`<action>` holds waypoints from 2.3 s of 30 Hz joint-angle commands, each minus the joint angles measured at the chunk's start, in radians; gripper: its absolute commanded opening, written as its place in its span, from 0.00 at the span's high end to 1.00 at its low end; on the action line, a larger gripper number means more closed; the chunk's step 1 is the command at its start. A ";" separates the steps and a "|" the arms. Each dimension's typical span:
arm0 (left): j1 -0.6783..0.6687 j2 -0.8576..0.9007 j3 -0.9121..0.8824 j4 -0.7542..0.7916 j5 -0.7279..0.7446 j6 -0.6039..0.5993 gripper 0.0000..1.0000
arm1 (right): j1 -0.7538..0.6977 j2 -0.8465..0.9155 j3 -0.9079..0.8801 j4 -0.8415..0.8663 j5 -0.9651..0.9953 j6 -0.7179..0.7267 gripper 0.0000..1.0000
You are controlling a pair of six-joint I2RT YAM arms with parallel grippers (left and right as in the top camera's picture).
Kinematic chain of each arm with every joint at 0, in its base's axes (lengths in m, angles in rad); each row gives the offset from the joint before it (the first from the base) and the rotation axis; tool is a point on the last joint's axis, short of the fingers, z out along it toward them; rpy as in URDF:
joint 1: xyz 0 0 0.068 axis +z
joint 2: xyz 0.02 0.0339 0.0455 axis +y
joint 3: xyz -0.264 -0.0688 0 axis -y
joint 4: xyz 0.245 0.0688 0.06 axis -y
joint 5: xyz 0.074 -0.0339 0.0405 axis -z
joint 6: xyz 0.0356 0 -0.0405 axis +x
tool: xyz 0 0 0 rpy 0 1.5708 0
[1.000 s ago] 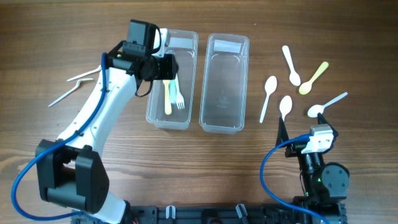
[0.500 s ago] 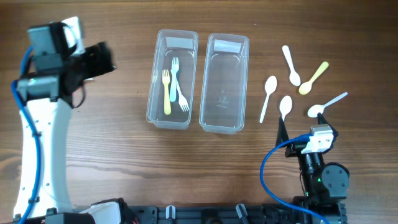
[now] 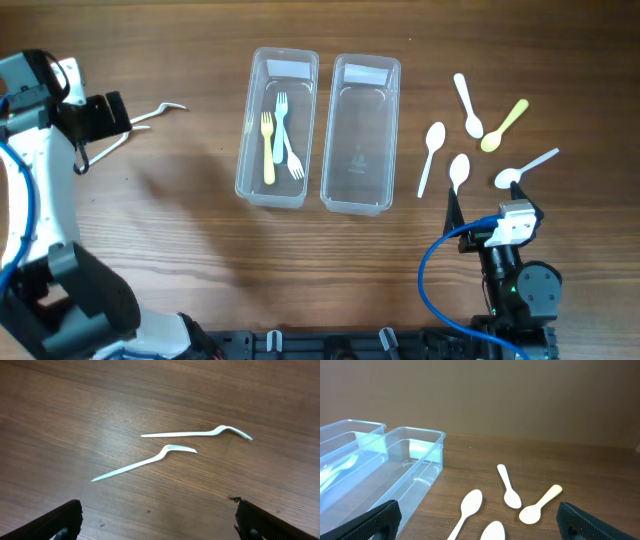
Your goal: Pack container
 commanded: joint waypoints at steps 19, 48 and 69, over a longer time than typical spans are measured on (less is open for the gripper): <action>0.224 0.300 -0.083 0.185 -0.048 -0.392 0.00 | -0.003 -0.005 -0.004 0.003 -0.011 -0.006 0.00; 0.223 0.315 -0.132 0.277 -0.174 -0.771 0.00 | -0.003 -0.005 -0.004 0.003 -0.011 -0.006 0.00; 0.220 0.420 -0.132 -0.167 0.097 -0.771 0.00 | -0.003 -0.005 -0.004 0.003 -0.011 -0.006 0.00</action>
